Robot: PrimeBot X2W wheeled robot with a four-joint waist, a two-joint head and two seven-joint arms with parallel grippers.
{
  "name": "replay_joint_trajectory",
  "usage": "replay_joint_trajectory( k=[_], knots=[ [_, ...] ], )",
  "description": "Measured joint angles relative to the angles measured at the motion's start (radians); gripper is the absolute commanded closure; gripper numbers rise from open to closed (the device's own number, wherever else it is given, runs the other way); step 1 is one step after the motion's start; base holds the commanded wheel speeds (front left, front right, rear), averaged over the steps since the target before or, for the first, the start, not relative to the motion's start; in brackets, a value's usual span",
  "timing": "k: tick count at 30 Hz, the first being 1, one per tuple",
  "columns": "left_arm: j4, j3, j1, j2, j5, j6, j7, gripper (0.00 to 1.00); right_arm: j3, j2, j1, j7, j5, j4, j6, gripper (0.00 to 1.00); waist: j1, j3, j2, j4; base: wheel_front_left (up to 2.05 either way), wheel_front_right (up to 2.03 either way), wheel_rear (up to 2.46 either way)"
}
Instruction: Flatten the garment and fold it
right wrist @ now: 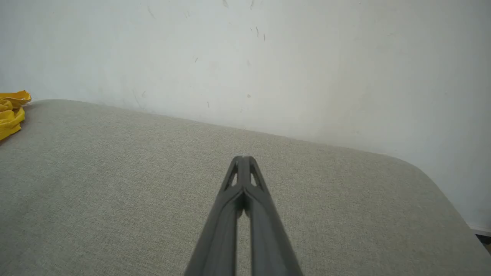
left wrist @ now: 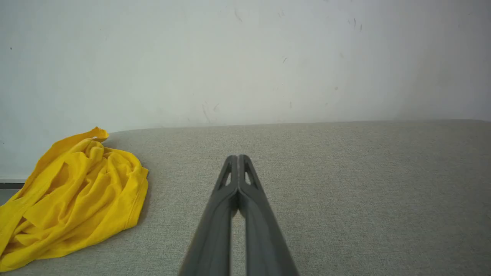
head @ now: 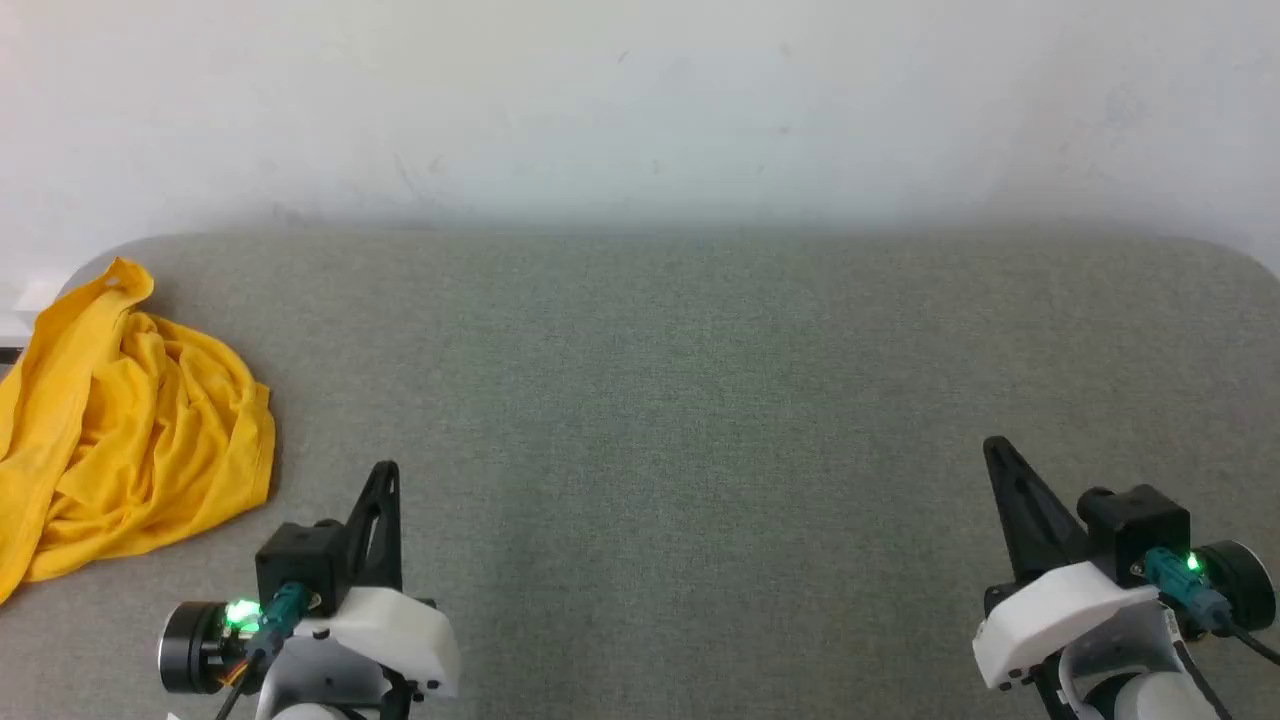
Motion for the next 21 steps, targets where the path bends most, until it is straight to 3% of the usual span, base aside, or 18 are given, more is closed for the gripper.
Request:
replay_joint_trajectory(
  k=[10, 11, 21],
  knots=[
    [0.000, 0.000, 0.000, 0.000, 0.000, 0.000, 0.000, 1.00, 0.000, 0.000, 0.000, 0.000, 0.000, 0.000, 0.000, 1.00, 0.0000, 0.000, 0.0000, 0.000, 0.00, 0.00, 0.00],
    [0.000, 0.000, 0.000, 0.000, 0.000, 0.000, 0.000, 0.00, 0.000, 0.000, 0.000, 0.000, 0.000, 0.000, 0.000, 0.00, 0.0000, 0.000, 0.0000, 0.000, 0.00, 0.00, 0.00],
    [0.000, -0.002, 0.001, 0.000, -0.001, 0.000, -0.005, 0.00, -0.009, -0.001, 0.000, -0.005, 0.003, 0.007, 0.000, 0.00, 0.0000, 0.000, 0.0000, 0.000, 0.00, 0.00, 0.00]
  ],
)
